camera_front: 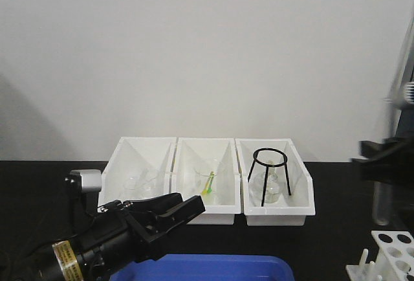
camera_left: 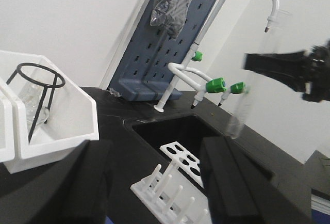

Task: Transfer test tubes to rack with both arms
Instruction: 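Carry the test tube with the right gripper above the white rack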

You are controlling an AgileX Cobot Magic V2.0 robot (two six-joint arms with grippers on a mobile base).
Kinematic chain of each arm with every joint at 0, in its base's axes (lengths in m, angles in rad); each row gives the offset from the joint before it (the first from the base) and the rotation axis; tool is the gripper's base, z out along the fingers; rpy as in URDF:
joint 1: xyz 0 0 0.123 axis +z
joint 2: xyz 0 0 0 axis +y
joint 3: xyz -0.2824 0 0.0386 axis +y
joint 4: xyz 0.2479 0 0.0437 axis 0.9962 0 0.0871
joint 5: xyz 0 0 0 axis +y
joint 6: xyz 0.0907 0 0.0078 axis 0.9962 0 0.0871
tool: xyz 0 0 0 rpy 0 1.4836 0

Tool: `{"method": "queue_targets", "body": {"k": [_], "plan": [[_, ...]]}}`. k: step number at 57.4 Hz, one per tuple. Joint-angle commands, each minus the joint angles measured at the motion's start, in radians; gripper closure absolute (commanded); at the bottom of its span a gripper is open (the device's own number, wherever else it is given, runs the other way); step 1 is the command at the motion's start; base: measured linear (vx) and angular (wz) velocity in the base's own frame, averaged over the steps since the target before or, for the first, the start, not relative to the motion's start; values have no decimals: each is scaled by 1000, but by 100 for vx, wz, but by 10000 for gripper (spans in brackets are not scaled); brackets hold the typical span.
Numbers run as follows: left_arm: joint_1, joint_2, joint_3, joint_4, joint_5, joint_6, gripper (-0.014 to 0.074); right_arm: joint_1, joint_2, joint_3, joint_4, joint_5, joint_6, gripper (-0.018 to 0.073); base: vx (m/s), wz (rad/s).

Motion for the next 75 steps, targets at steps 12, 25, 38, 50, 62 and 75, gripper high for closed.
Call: {"method": "queue_targets", "body": {"k": [12, 25, 38, 50, 62, 75], "plan": [[-7, -37, -30, -37, -78, 1, 119, -191, -196, 279, -5, -393, -13, 566, 0, 0], [-7, -37, -30, -37, -78, 1, 119, -191, -118, 413, -5, -608, -13, 566, 0, 0], [-7, -37, -30, -37, -77, 1, 119, -191, -20, 461, -3, -790, -3, 566, 0, 0], [-7, -37, -30, -37, -76, 1, 119, -191, 28, 465, 23, -793, -13, 566, 0, 0], [-7, -37, -30, -37, -75, 1, 119, -191, 60, 465, 27, -792, -13, 566, 0, 0], [-7, -37, -30, -37, -75, 1, 119, -191, 67, 465, 79, -773, -41, 566, 0, 0]]}}
